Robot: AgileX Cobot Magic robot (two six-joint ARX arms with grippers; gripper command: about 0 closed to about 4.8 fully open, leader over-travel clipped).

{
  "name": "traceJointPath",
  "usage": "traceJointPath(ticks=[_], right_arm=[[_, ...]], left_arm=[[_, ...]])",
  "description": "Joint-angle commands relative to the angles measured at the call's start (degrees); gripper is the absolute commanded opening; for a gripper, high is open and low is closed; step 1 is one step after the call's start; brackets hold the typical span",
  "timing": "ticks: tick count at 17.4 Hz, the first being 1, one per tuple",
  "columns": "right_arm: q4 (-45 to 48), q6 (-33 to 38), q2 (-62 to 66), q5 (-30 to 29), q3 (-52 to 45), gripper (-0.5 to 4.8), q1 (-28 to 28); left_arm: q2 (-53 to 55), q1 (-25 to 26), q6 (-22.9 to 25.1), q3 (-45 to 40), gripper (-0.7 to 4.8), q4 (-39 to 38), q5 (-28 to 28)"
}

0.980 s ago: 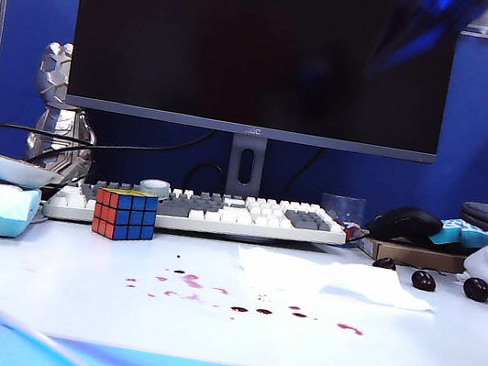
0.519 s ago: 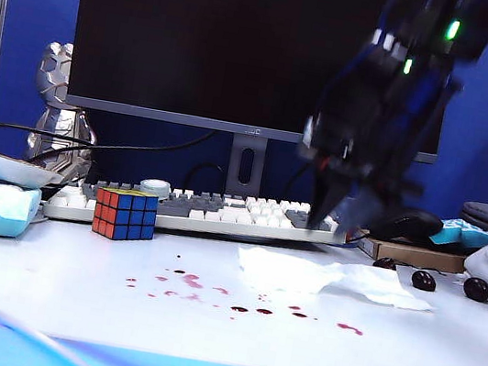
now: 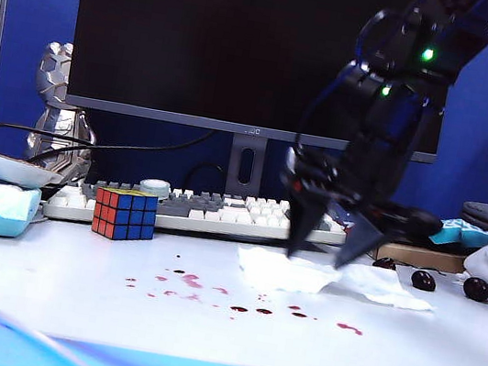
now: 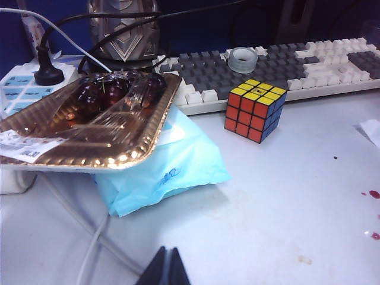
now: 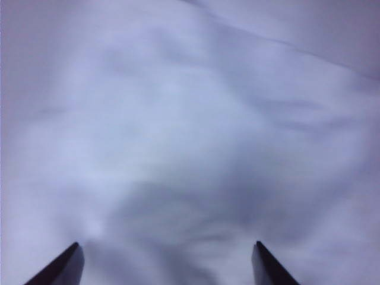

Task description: Use the wet wipes on the table to wipe the cherry juice off the table, then put the wipes back on the table.

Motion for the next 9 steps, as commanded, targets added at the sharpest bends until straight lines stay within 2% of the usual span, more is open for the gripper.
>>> traceJointPath(ticks=[1, 3, 5, 7, 8, 9], right_arm=[[0.24, -0.02, 0.46, 4.28, 0.24, 3.72, 0.11], [-0.52, -0.15, 1.79, 3.8, 0.28, 3.68, 0.24], [-2.58, -0.22, 2.86, 3.98, 0.46, 3.4, 0.42], [-4.76, -0.2, 3.43, 5.05, 0.66, 2.15, 0.42], [-6.32, -0.22, 3.41, 5.86, 1.29, 0.46, 0.42], [-7.56, -0.83, 3.41, 5.95, 2.1, -0.01, 0.42]], left_arm=[[-0.2, 0.13, -0.2, -0.04, -0.02, -0.61, 0.22], [-0.2, 0.13, -0.2, -0.04, -0.02, -0.61, 0.22], [-0.2, 0.13, -0.2, -0.04, -0.02, -0.61, 0.24], [-0.2, 0.13, -0.17, -0.04, -0.02, -0.59, 0.24], [-0.2, 0.13, -0.17, -0.04, -0.02, -0.61, 0.22], [-0.2, 0.13, -0.17, -0.04, -0.02, -0.61, 0.22]])
